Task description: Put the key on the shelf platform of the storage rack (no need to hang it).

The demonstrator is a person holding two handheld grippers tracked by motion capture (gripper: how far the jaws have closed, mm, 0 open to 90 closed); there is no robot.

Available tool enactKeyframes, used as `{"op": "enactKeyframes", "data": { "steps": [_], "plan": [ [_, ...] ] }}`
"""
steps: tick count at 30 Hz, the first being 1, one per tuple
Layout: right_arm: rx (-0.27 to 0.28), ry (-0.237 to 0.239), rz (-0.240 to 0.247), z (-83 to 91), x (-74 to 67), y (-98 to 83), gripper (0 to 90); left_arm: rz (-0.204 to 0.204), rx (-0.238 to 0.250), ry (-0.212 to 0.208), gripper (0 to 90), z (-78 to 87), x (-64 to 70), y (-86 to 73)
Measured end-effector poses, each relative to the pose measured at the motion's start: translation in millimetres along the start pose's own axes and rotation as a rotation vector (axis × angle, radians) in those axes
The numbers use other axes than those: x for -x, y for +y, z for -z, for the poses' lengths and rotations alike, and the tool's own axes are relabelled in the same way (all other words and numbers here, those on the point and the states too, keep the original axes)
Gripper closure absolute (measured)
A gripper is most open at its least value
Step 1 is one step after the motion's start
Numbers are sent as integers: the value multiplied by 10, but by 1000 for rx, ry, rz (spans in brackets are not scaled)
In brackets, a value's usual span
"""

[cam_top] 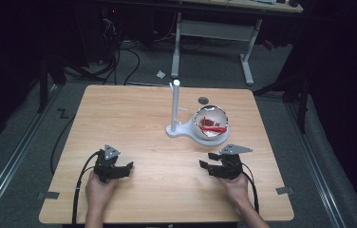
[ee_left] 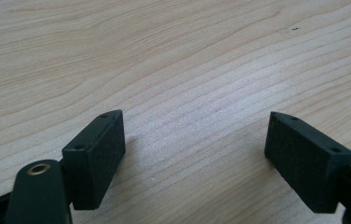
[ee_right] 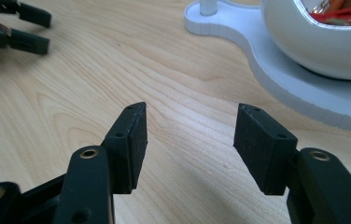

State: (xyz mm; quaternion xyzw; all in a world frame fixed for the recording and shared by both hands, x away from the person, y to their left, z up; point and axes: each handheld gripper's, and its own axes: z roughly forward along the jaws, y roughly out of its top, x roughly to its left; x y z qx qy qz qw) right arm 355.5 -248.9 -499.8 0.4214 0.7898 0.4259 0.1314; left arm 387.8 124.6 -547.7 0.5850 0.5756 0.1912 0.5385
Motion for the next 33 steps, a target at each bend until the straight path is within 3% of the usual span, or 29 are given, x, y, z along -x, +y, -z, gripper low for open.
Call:
{"op": "enactKeyframes", "data": {
  "steps": [8, 27, 31, 33],
  "plan": [
    [-29, -22, 18, -162, -12, -88, 422, 0, 0, 0, 207, 0, 0, 0],
    [-76, -71, 54, -329, -92, -159, 394, 0, 0, 0, 207, 0, 0, 0],
    [-92, -90, 74, -351, -113, -154, 383, 0, 0, 0, 207, 0, 0, 0],
    [-101, -110, 110, -362, -141, -153, 379, 0, 0, 0, 207, 0, 0, 0]
  ]
}}
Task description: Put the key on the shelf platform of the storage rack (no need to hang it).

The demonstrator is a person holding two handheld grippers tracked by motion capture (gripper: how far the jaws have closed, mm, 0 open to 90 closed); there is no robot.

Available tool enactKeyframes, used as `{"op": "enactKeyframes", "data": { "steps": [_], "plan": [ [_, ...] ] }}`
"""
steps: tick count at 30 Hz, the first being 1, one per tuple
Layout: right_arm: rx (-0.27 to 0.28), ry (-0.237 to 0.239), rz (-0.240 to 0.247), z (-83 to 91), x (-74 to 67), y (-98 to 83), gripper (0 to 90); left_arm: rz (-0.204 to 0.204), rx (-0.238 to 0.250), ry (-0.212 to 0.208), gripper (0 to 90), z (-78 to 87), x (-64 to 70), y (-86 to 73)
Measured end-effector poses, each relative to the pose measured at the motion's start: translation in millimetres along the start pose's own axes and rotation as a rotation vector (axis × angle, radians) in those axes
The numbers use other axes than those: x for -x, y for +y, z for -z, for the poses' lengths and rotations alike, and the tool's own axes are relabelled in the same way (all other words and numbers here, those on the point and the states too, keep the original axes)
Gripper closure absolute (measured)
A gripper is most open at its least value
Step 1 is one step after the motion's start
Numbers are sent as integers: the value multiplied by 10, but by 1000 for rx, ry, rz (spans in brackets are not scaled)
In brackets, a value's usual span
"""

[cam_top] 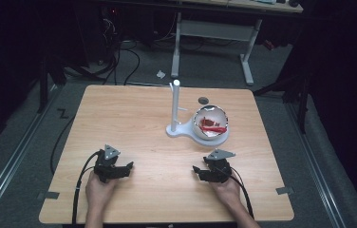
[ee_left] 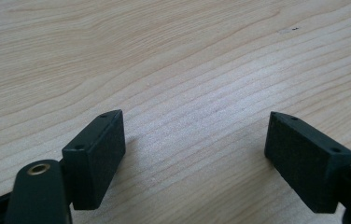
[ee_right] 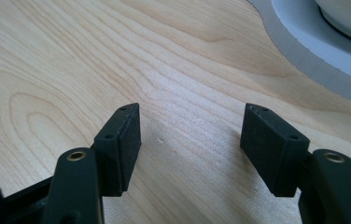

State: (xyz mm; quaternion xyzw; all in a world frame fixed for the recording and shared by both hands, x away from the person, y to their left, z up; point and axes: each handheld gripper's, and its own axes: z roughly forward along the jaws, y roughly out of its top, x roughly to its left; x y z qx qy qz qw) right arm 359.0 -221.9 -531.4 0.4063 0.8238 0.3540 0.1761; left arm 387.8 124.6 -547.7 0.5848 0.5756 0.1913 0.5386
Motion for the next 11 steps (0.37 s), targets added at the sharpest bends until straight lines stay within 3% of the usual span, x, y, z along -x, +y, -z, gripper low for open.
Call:
{"op": "enactKeyframes", "data": {
  "steps": [1, 11],
  "plan": [
    [-1, -10, 23, -4, -19, 2, 376, 0, 0, 0, 207, 0, 0, 0],
    [-5, -14, 13, -5, -7, 2, 357, -1, 0, 0, 206, 1, 0, -1]
  ]
}}
